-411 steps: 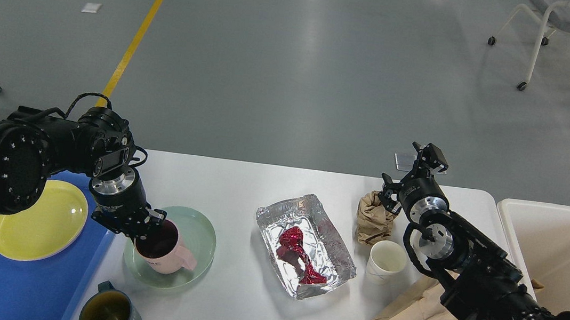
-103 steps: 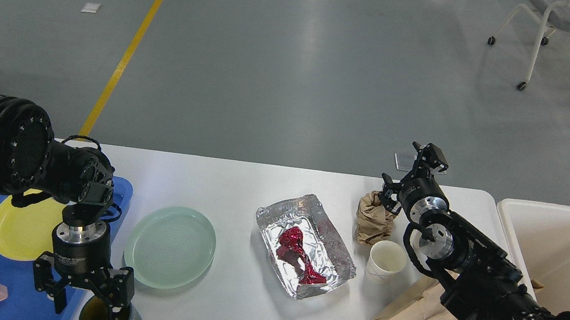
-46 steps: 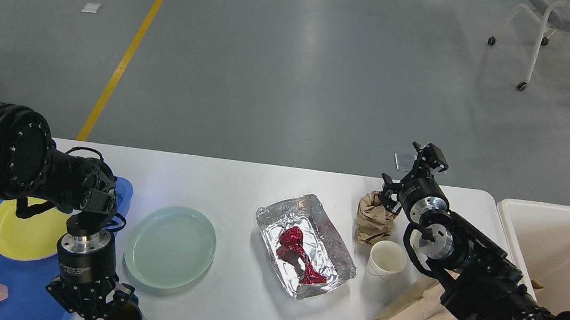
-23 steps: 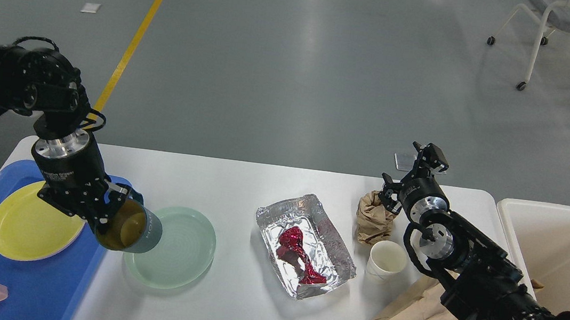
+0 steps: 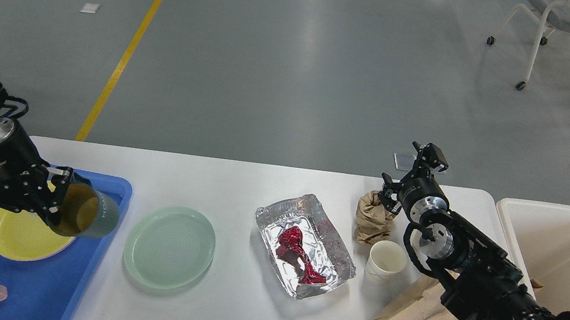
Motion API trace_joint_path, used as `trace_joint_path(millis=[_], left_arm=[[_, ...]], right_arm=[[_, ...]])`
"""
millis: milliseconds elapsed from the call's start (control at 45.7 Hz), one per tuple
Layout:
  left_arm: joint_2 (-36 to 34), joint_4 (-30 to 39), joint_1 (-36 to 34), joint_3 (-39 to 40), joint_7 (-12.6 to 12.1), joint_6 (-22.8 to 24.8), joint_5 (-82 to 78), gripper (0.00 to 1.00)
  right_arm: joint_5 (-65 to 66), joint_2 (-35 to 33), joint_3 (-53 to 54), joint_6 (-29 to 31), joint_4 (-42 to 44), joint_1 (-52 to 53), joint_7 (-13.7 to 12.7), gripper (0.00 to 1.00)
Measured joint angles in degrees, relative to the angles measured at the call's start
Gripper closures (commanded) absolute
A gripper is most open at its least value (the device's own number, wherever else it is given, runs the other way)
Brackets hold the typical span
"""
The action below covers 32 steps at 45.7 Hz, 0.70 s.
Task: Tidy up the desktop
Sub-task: 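Lift the dark mug and place it on the blue tray beside the pink mug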
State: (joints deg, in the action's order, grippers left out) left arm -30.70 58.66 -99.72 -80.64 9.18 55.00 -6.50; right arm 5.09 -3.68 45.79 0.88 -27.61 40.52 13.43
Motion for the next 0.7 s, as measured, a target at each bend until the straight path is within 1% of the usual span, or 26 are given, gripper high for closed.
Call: trace_joint_path(millis=[131,219,503,701], left_arm=[[-0.7,-3.0,5.8,-0.2,0.0,0.0,0.0,1.00],[-1.0,-3.9,8.5,-0.3,0.1,0.0,0.0,1.00],[-2.1,-4.4,13.9,-0.3,0.4,0.0,0.1,1.00],[-3.3,-4.4,16.4,-0.8,0.5,0.0,0.1,1.00]], right_arm=[[0.0,0.0,0.0,0.0,0.0,0.0,0.0,0.00],[0.0,0.0,0.0,0.0,0.0,0.0,0.0,0.00],[0.0,0.0,0.0,0.0,0.0,0.0,0.0,0.00],[0.0,0.0,0.0,0.0,0.0,0.0,0.0,0.00]])
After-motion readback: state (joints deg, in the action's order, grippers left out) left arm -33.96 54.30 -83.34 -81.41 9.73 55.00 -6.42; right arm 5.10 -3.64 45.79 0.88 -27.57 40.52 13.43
